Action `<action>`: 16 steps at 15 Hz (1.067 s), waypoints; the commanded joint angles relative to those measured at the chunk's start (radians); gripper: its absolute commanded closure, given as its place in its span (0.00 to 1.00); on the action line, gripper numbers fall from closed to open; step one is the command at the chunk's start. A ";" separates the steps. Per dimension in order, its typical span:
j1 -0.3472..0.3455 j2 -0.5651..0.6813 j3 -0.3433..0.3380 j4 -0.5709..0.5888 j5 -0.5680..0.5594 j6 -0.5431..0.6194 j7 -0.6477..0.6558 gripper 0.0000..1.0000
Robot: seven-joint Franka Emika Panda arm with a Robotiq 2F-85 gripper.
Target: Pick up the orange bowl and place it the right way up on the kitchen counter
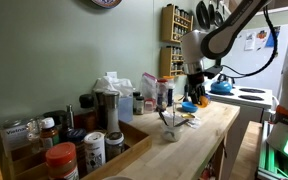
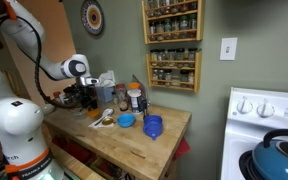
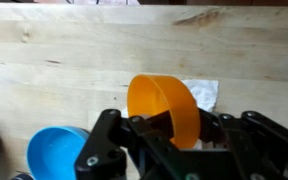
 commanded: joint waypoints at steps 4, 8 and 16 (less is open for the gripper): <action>-0.039 0.024 -0.029 -0.030 -0.097 0.000 0.112 1.00; -0.080 0.048 0.005 -0.014 -0.232 -0.053 0.327 1.00; -0.069 0.190 -0.025 0.022 -0.406 -0.223 0.807 1.00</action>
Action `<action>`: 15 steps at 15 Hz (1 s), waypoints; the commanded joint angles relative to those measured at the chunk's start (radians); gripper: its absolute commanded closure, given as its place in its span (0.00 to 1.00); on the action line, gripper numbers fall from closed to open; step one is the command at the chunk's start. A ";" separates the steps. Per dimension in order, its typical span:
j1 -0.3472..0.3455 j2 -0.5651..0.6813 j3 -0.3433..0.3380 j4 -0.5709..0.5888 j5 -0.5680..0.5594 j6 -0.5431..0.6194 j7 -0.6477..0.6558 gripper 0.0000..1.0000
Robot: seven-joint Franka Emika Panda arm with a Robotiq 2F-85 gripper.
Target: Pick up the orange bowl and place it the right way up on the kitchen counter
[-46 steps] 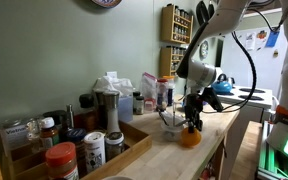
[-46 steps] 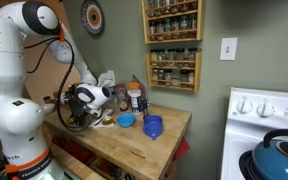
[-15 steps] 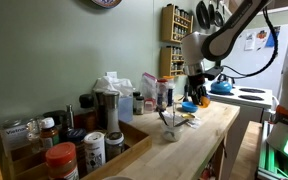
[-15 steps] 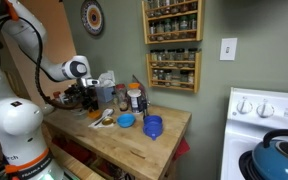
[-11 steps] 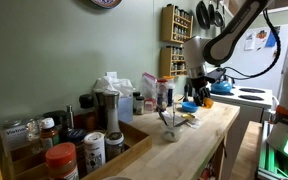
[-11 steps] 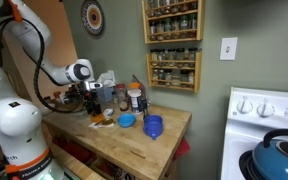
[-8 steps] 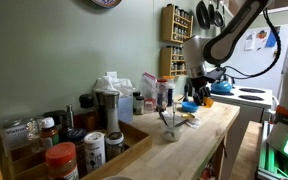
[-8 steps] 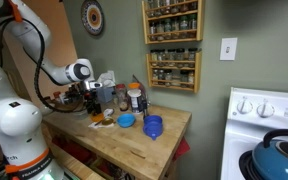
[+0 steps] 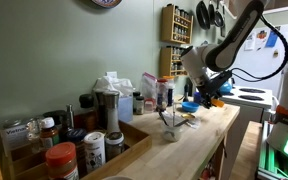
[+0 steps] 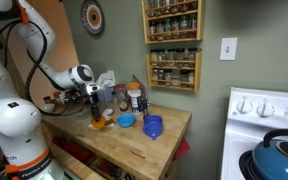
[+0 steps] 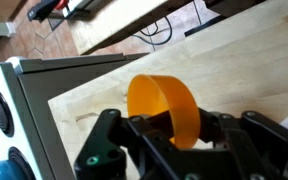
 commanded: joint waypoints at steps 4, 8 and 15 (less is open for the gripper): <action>0.026 0.164 -0.050 0.087 -0.077 -0.074 0.280 0.74; 0.042 0.209 -0.081 0.126 -0.074 -0.032 0.294 0.45; 0.057 0.211 -0.114 0.148 -0.029 0.031 0.244 0.00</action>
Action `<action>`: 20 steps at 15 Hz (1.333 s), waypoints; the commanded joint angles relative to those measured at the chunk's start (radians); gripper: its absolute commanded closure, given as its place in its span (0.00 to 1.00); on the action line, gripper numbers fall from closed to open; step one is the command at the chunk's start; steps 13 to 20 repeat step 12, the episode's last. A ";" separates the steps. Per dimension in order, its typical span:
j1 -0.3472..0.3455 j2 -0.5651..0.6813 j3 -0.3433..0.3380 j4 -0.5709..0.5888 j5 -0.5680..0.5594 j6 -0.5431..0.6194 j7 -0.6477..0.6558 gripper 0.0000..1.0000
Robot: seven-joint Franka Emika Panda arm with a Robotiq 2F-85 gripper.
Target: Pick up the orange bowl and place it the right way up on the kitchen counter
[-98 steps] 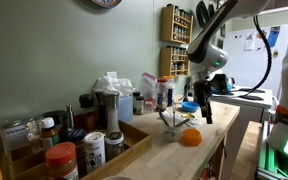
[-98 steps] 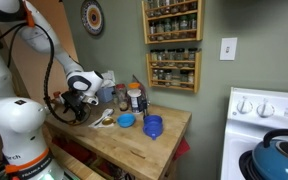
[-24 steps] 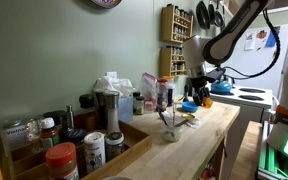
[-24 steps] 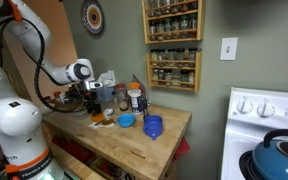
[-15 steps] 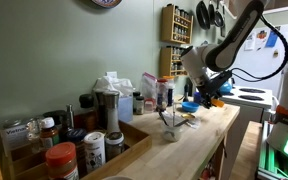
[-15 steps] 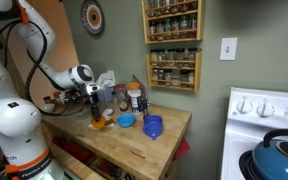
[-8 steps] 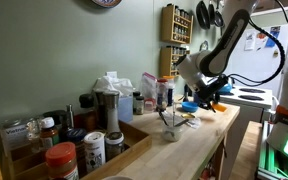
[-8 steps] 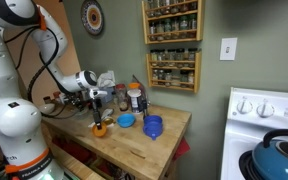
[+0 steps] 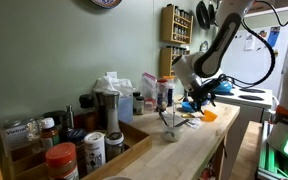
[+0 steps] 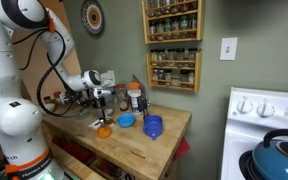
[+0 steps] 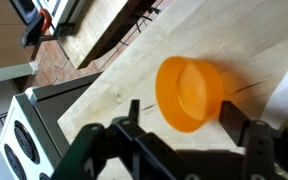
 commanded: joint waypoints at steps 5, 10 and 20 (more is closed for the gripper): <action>0.002 -0.197 -0.040 -0.116 0.179 0.213 -0.206 0.00; 0.021 -0.446 0.002 -0.252 0.113 0.229 -0.367 0.00; -0.009 -0.359 0.018 -0.179 0.136 0.209 -0.344 0.00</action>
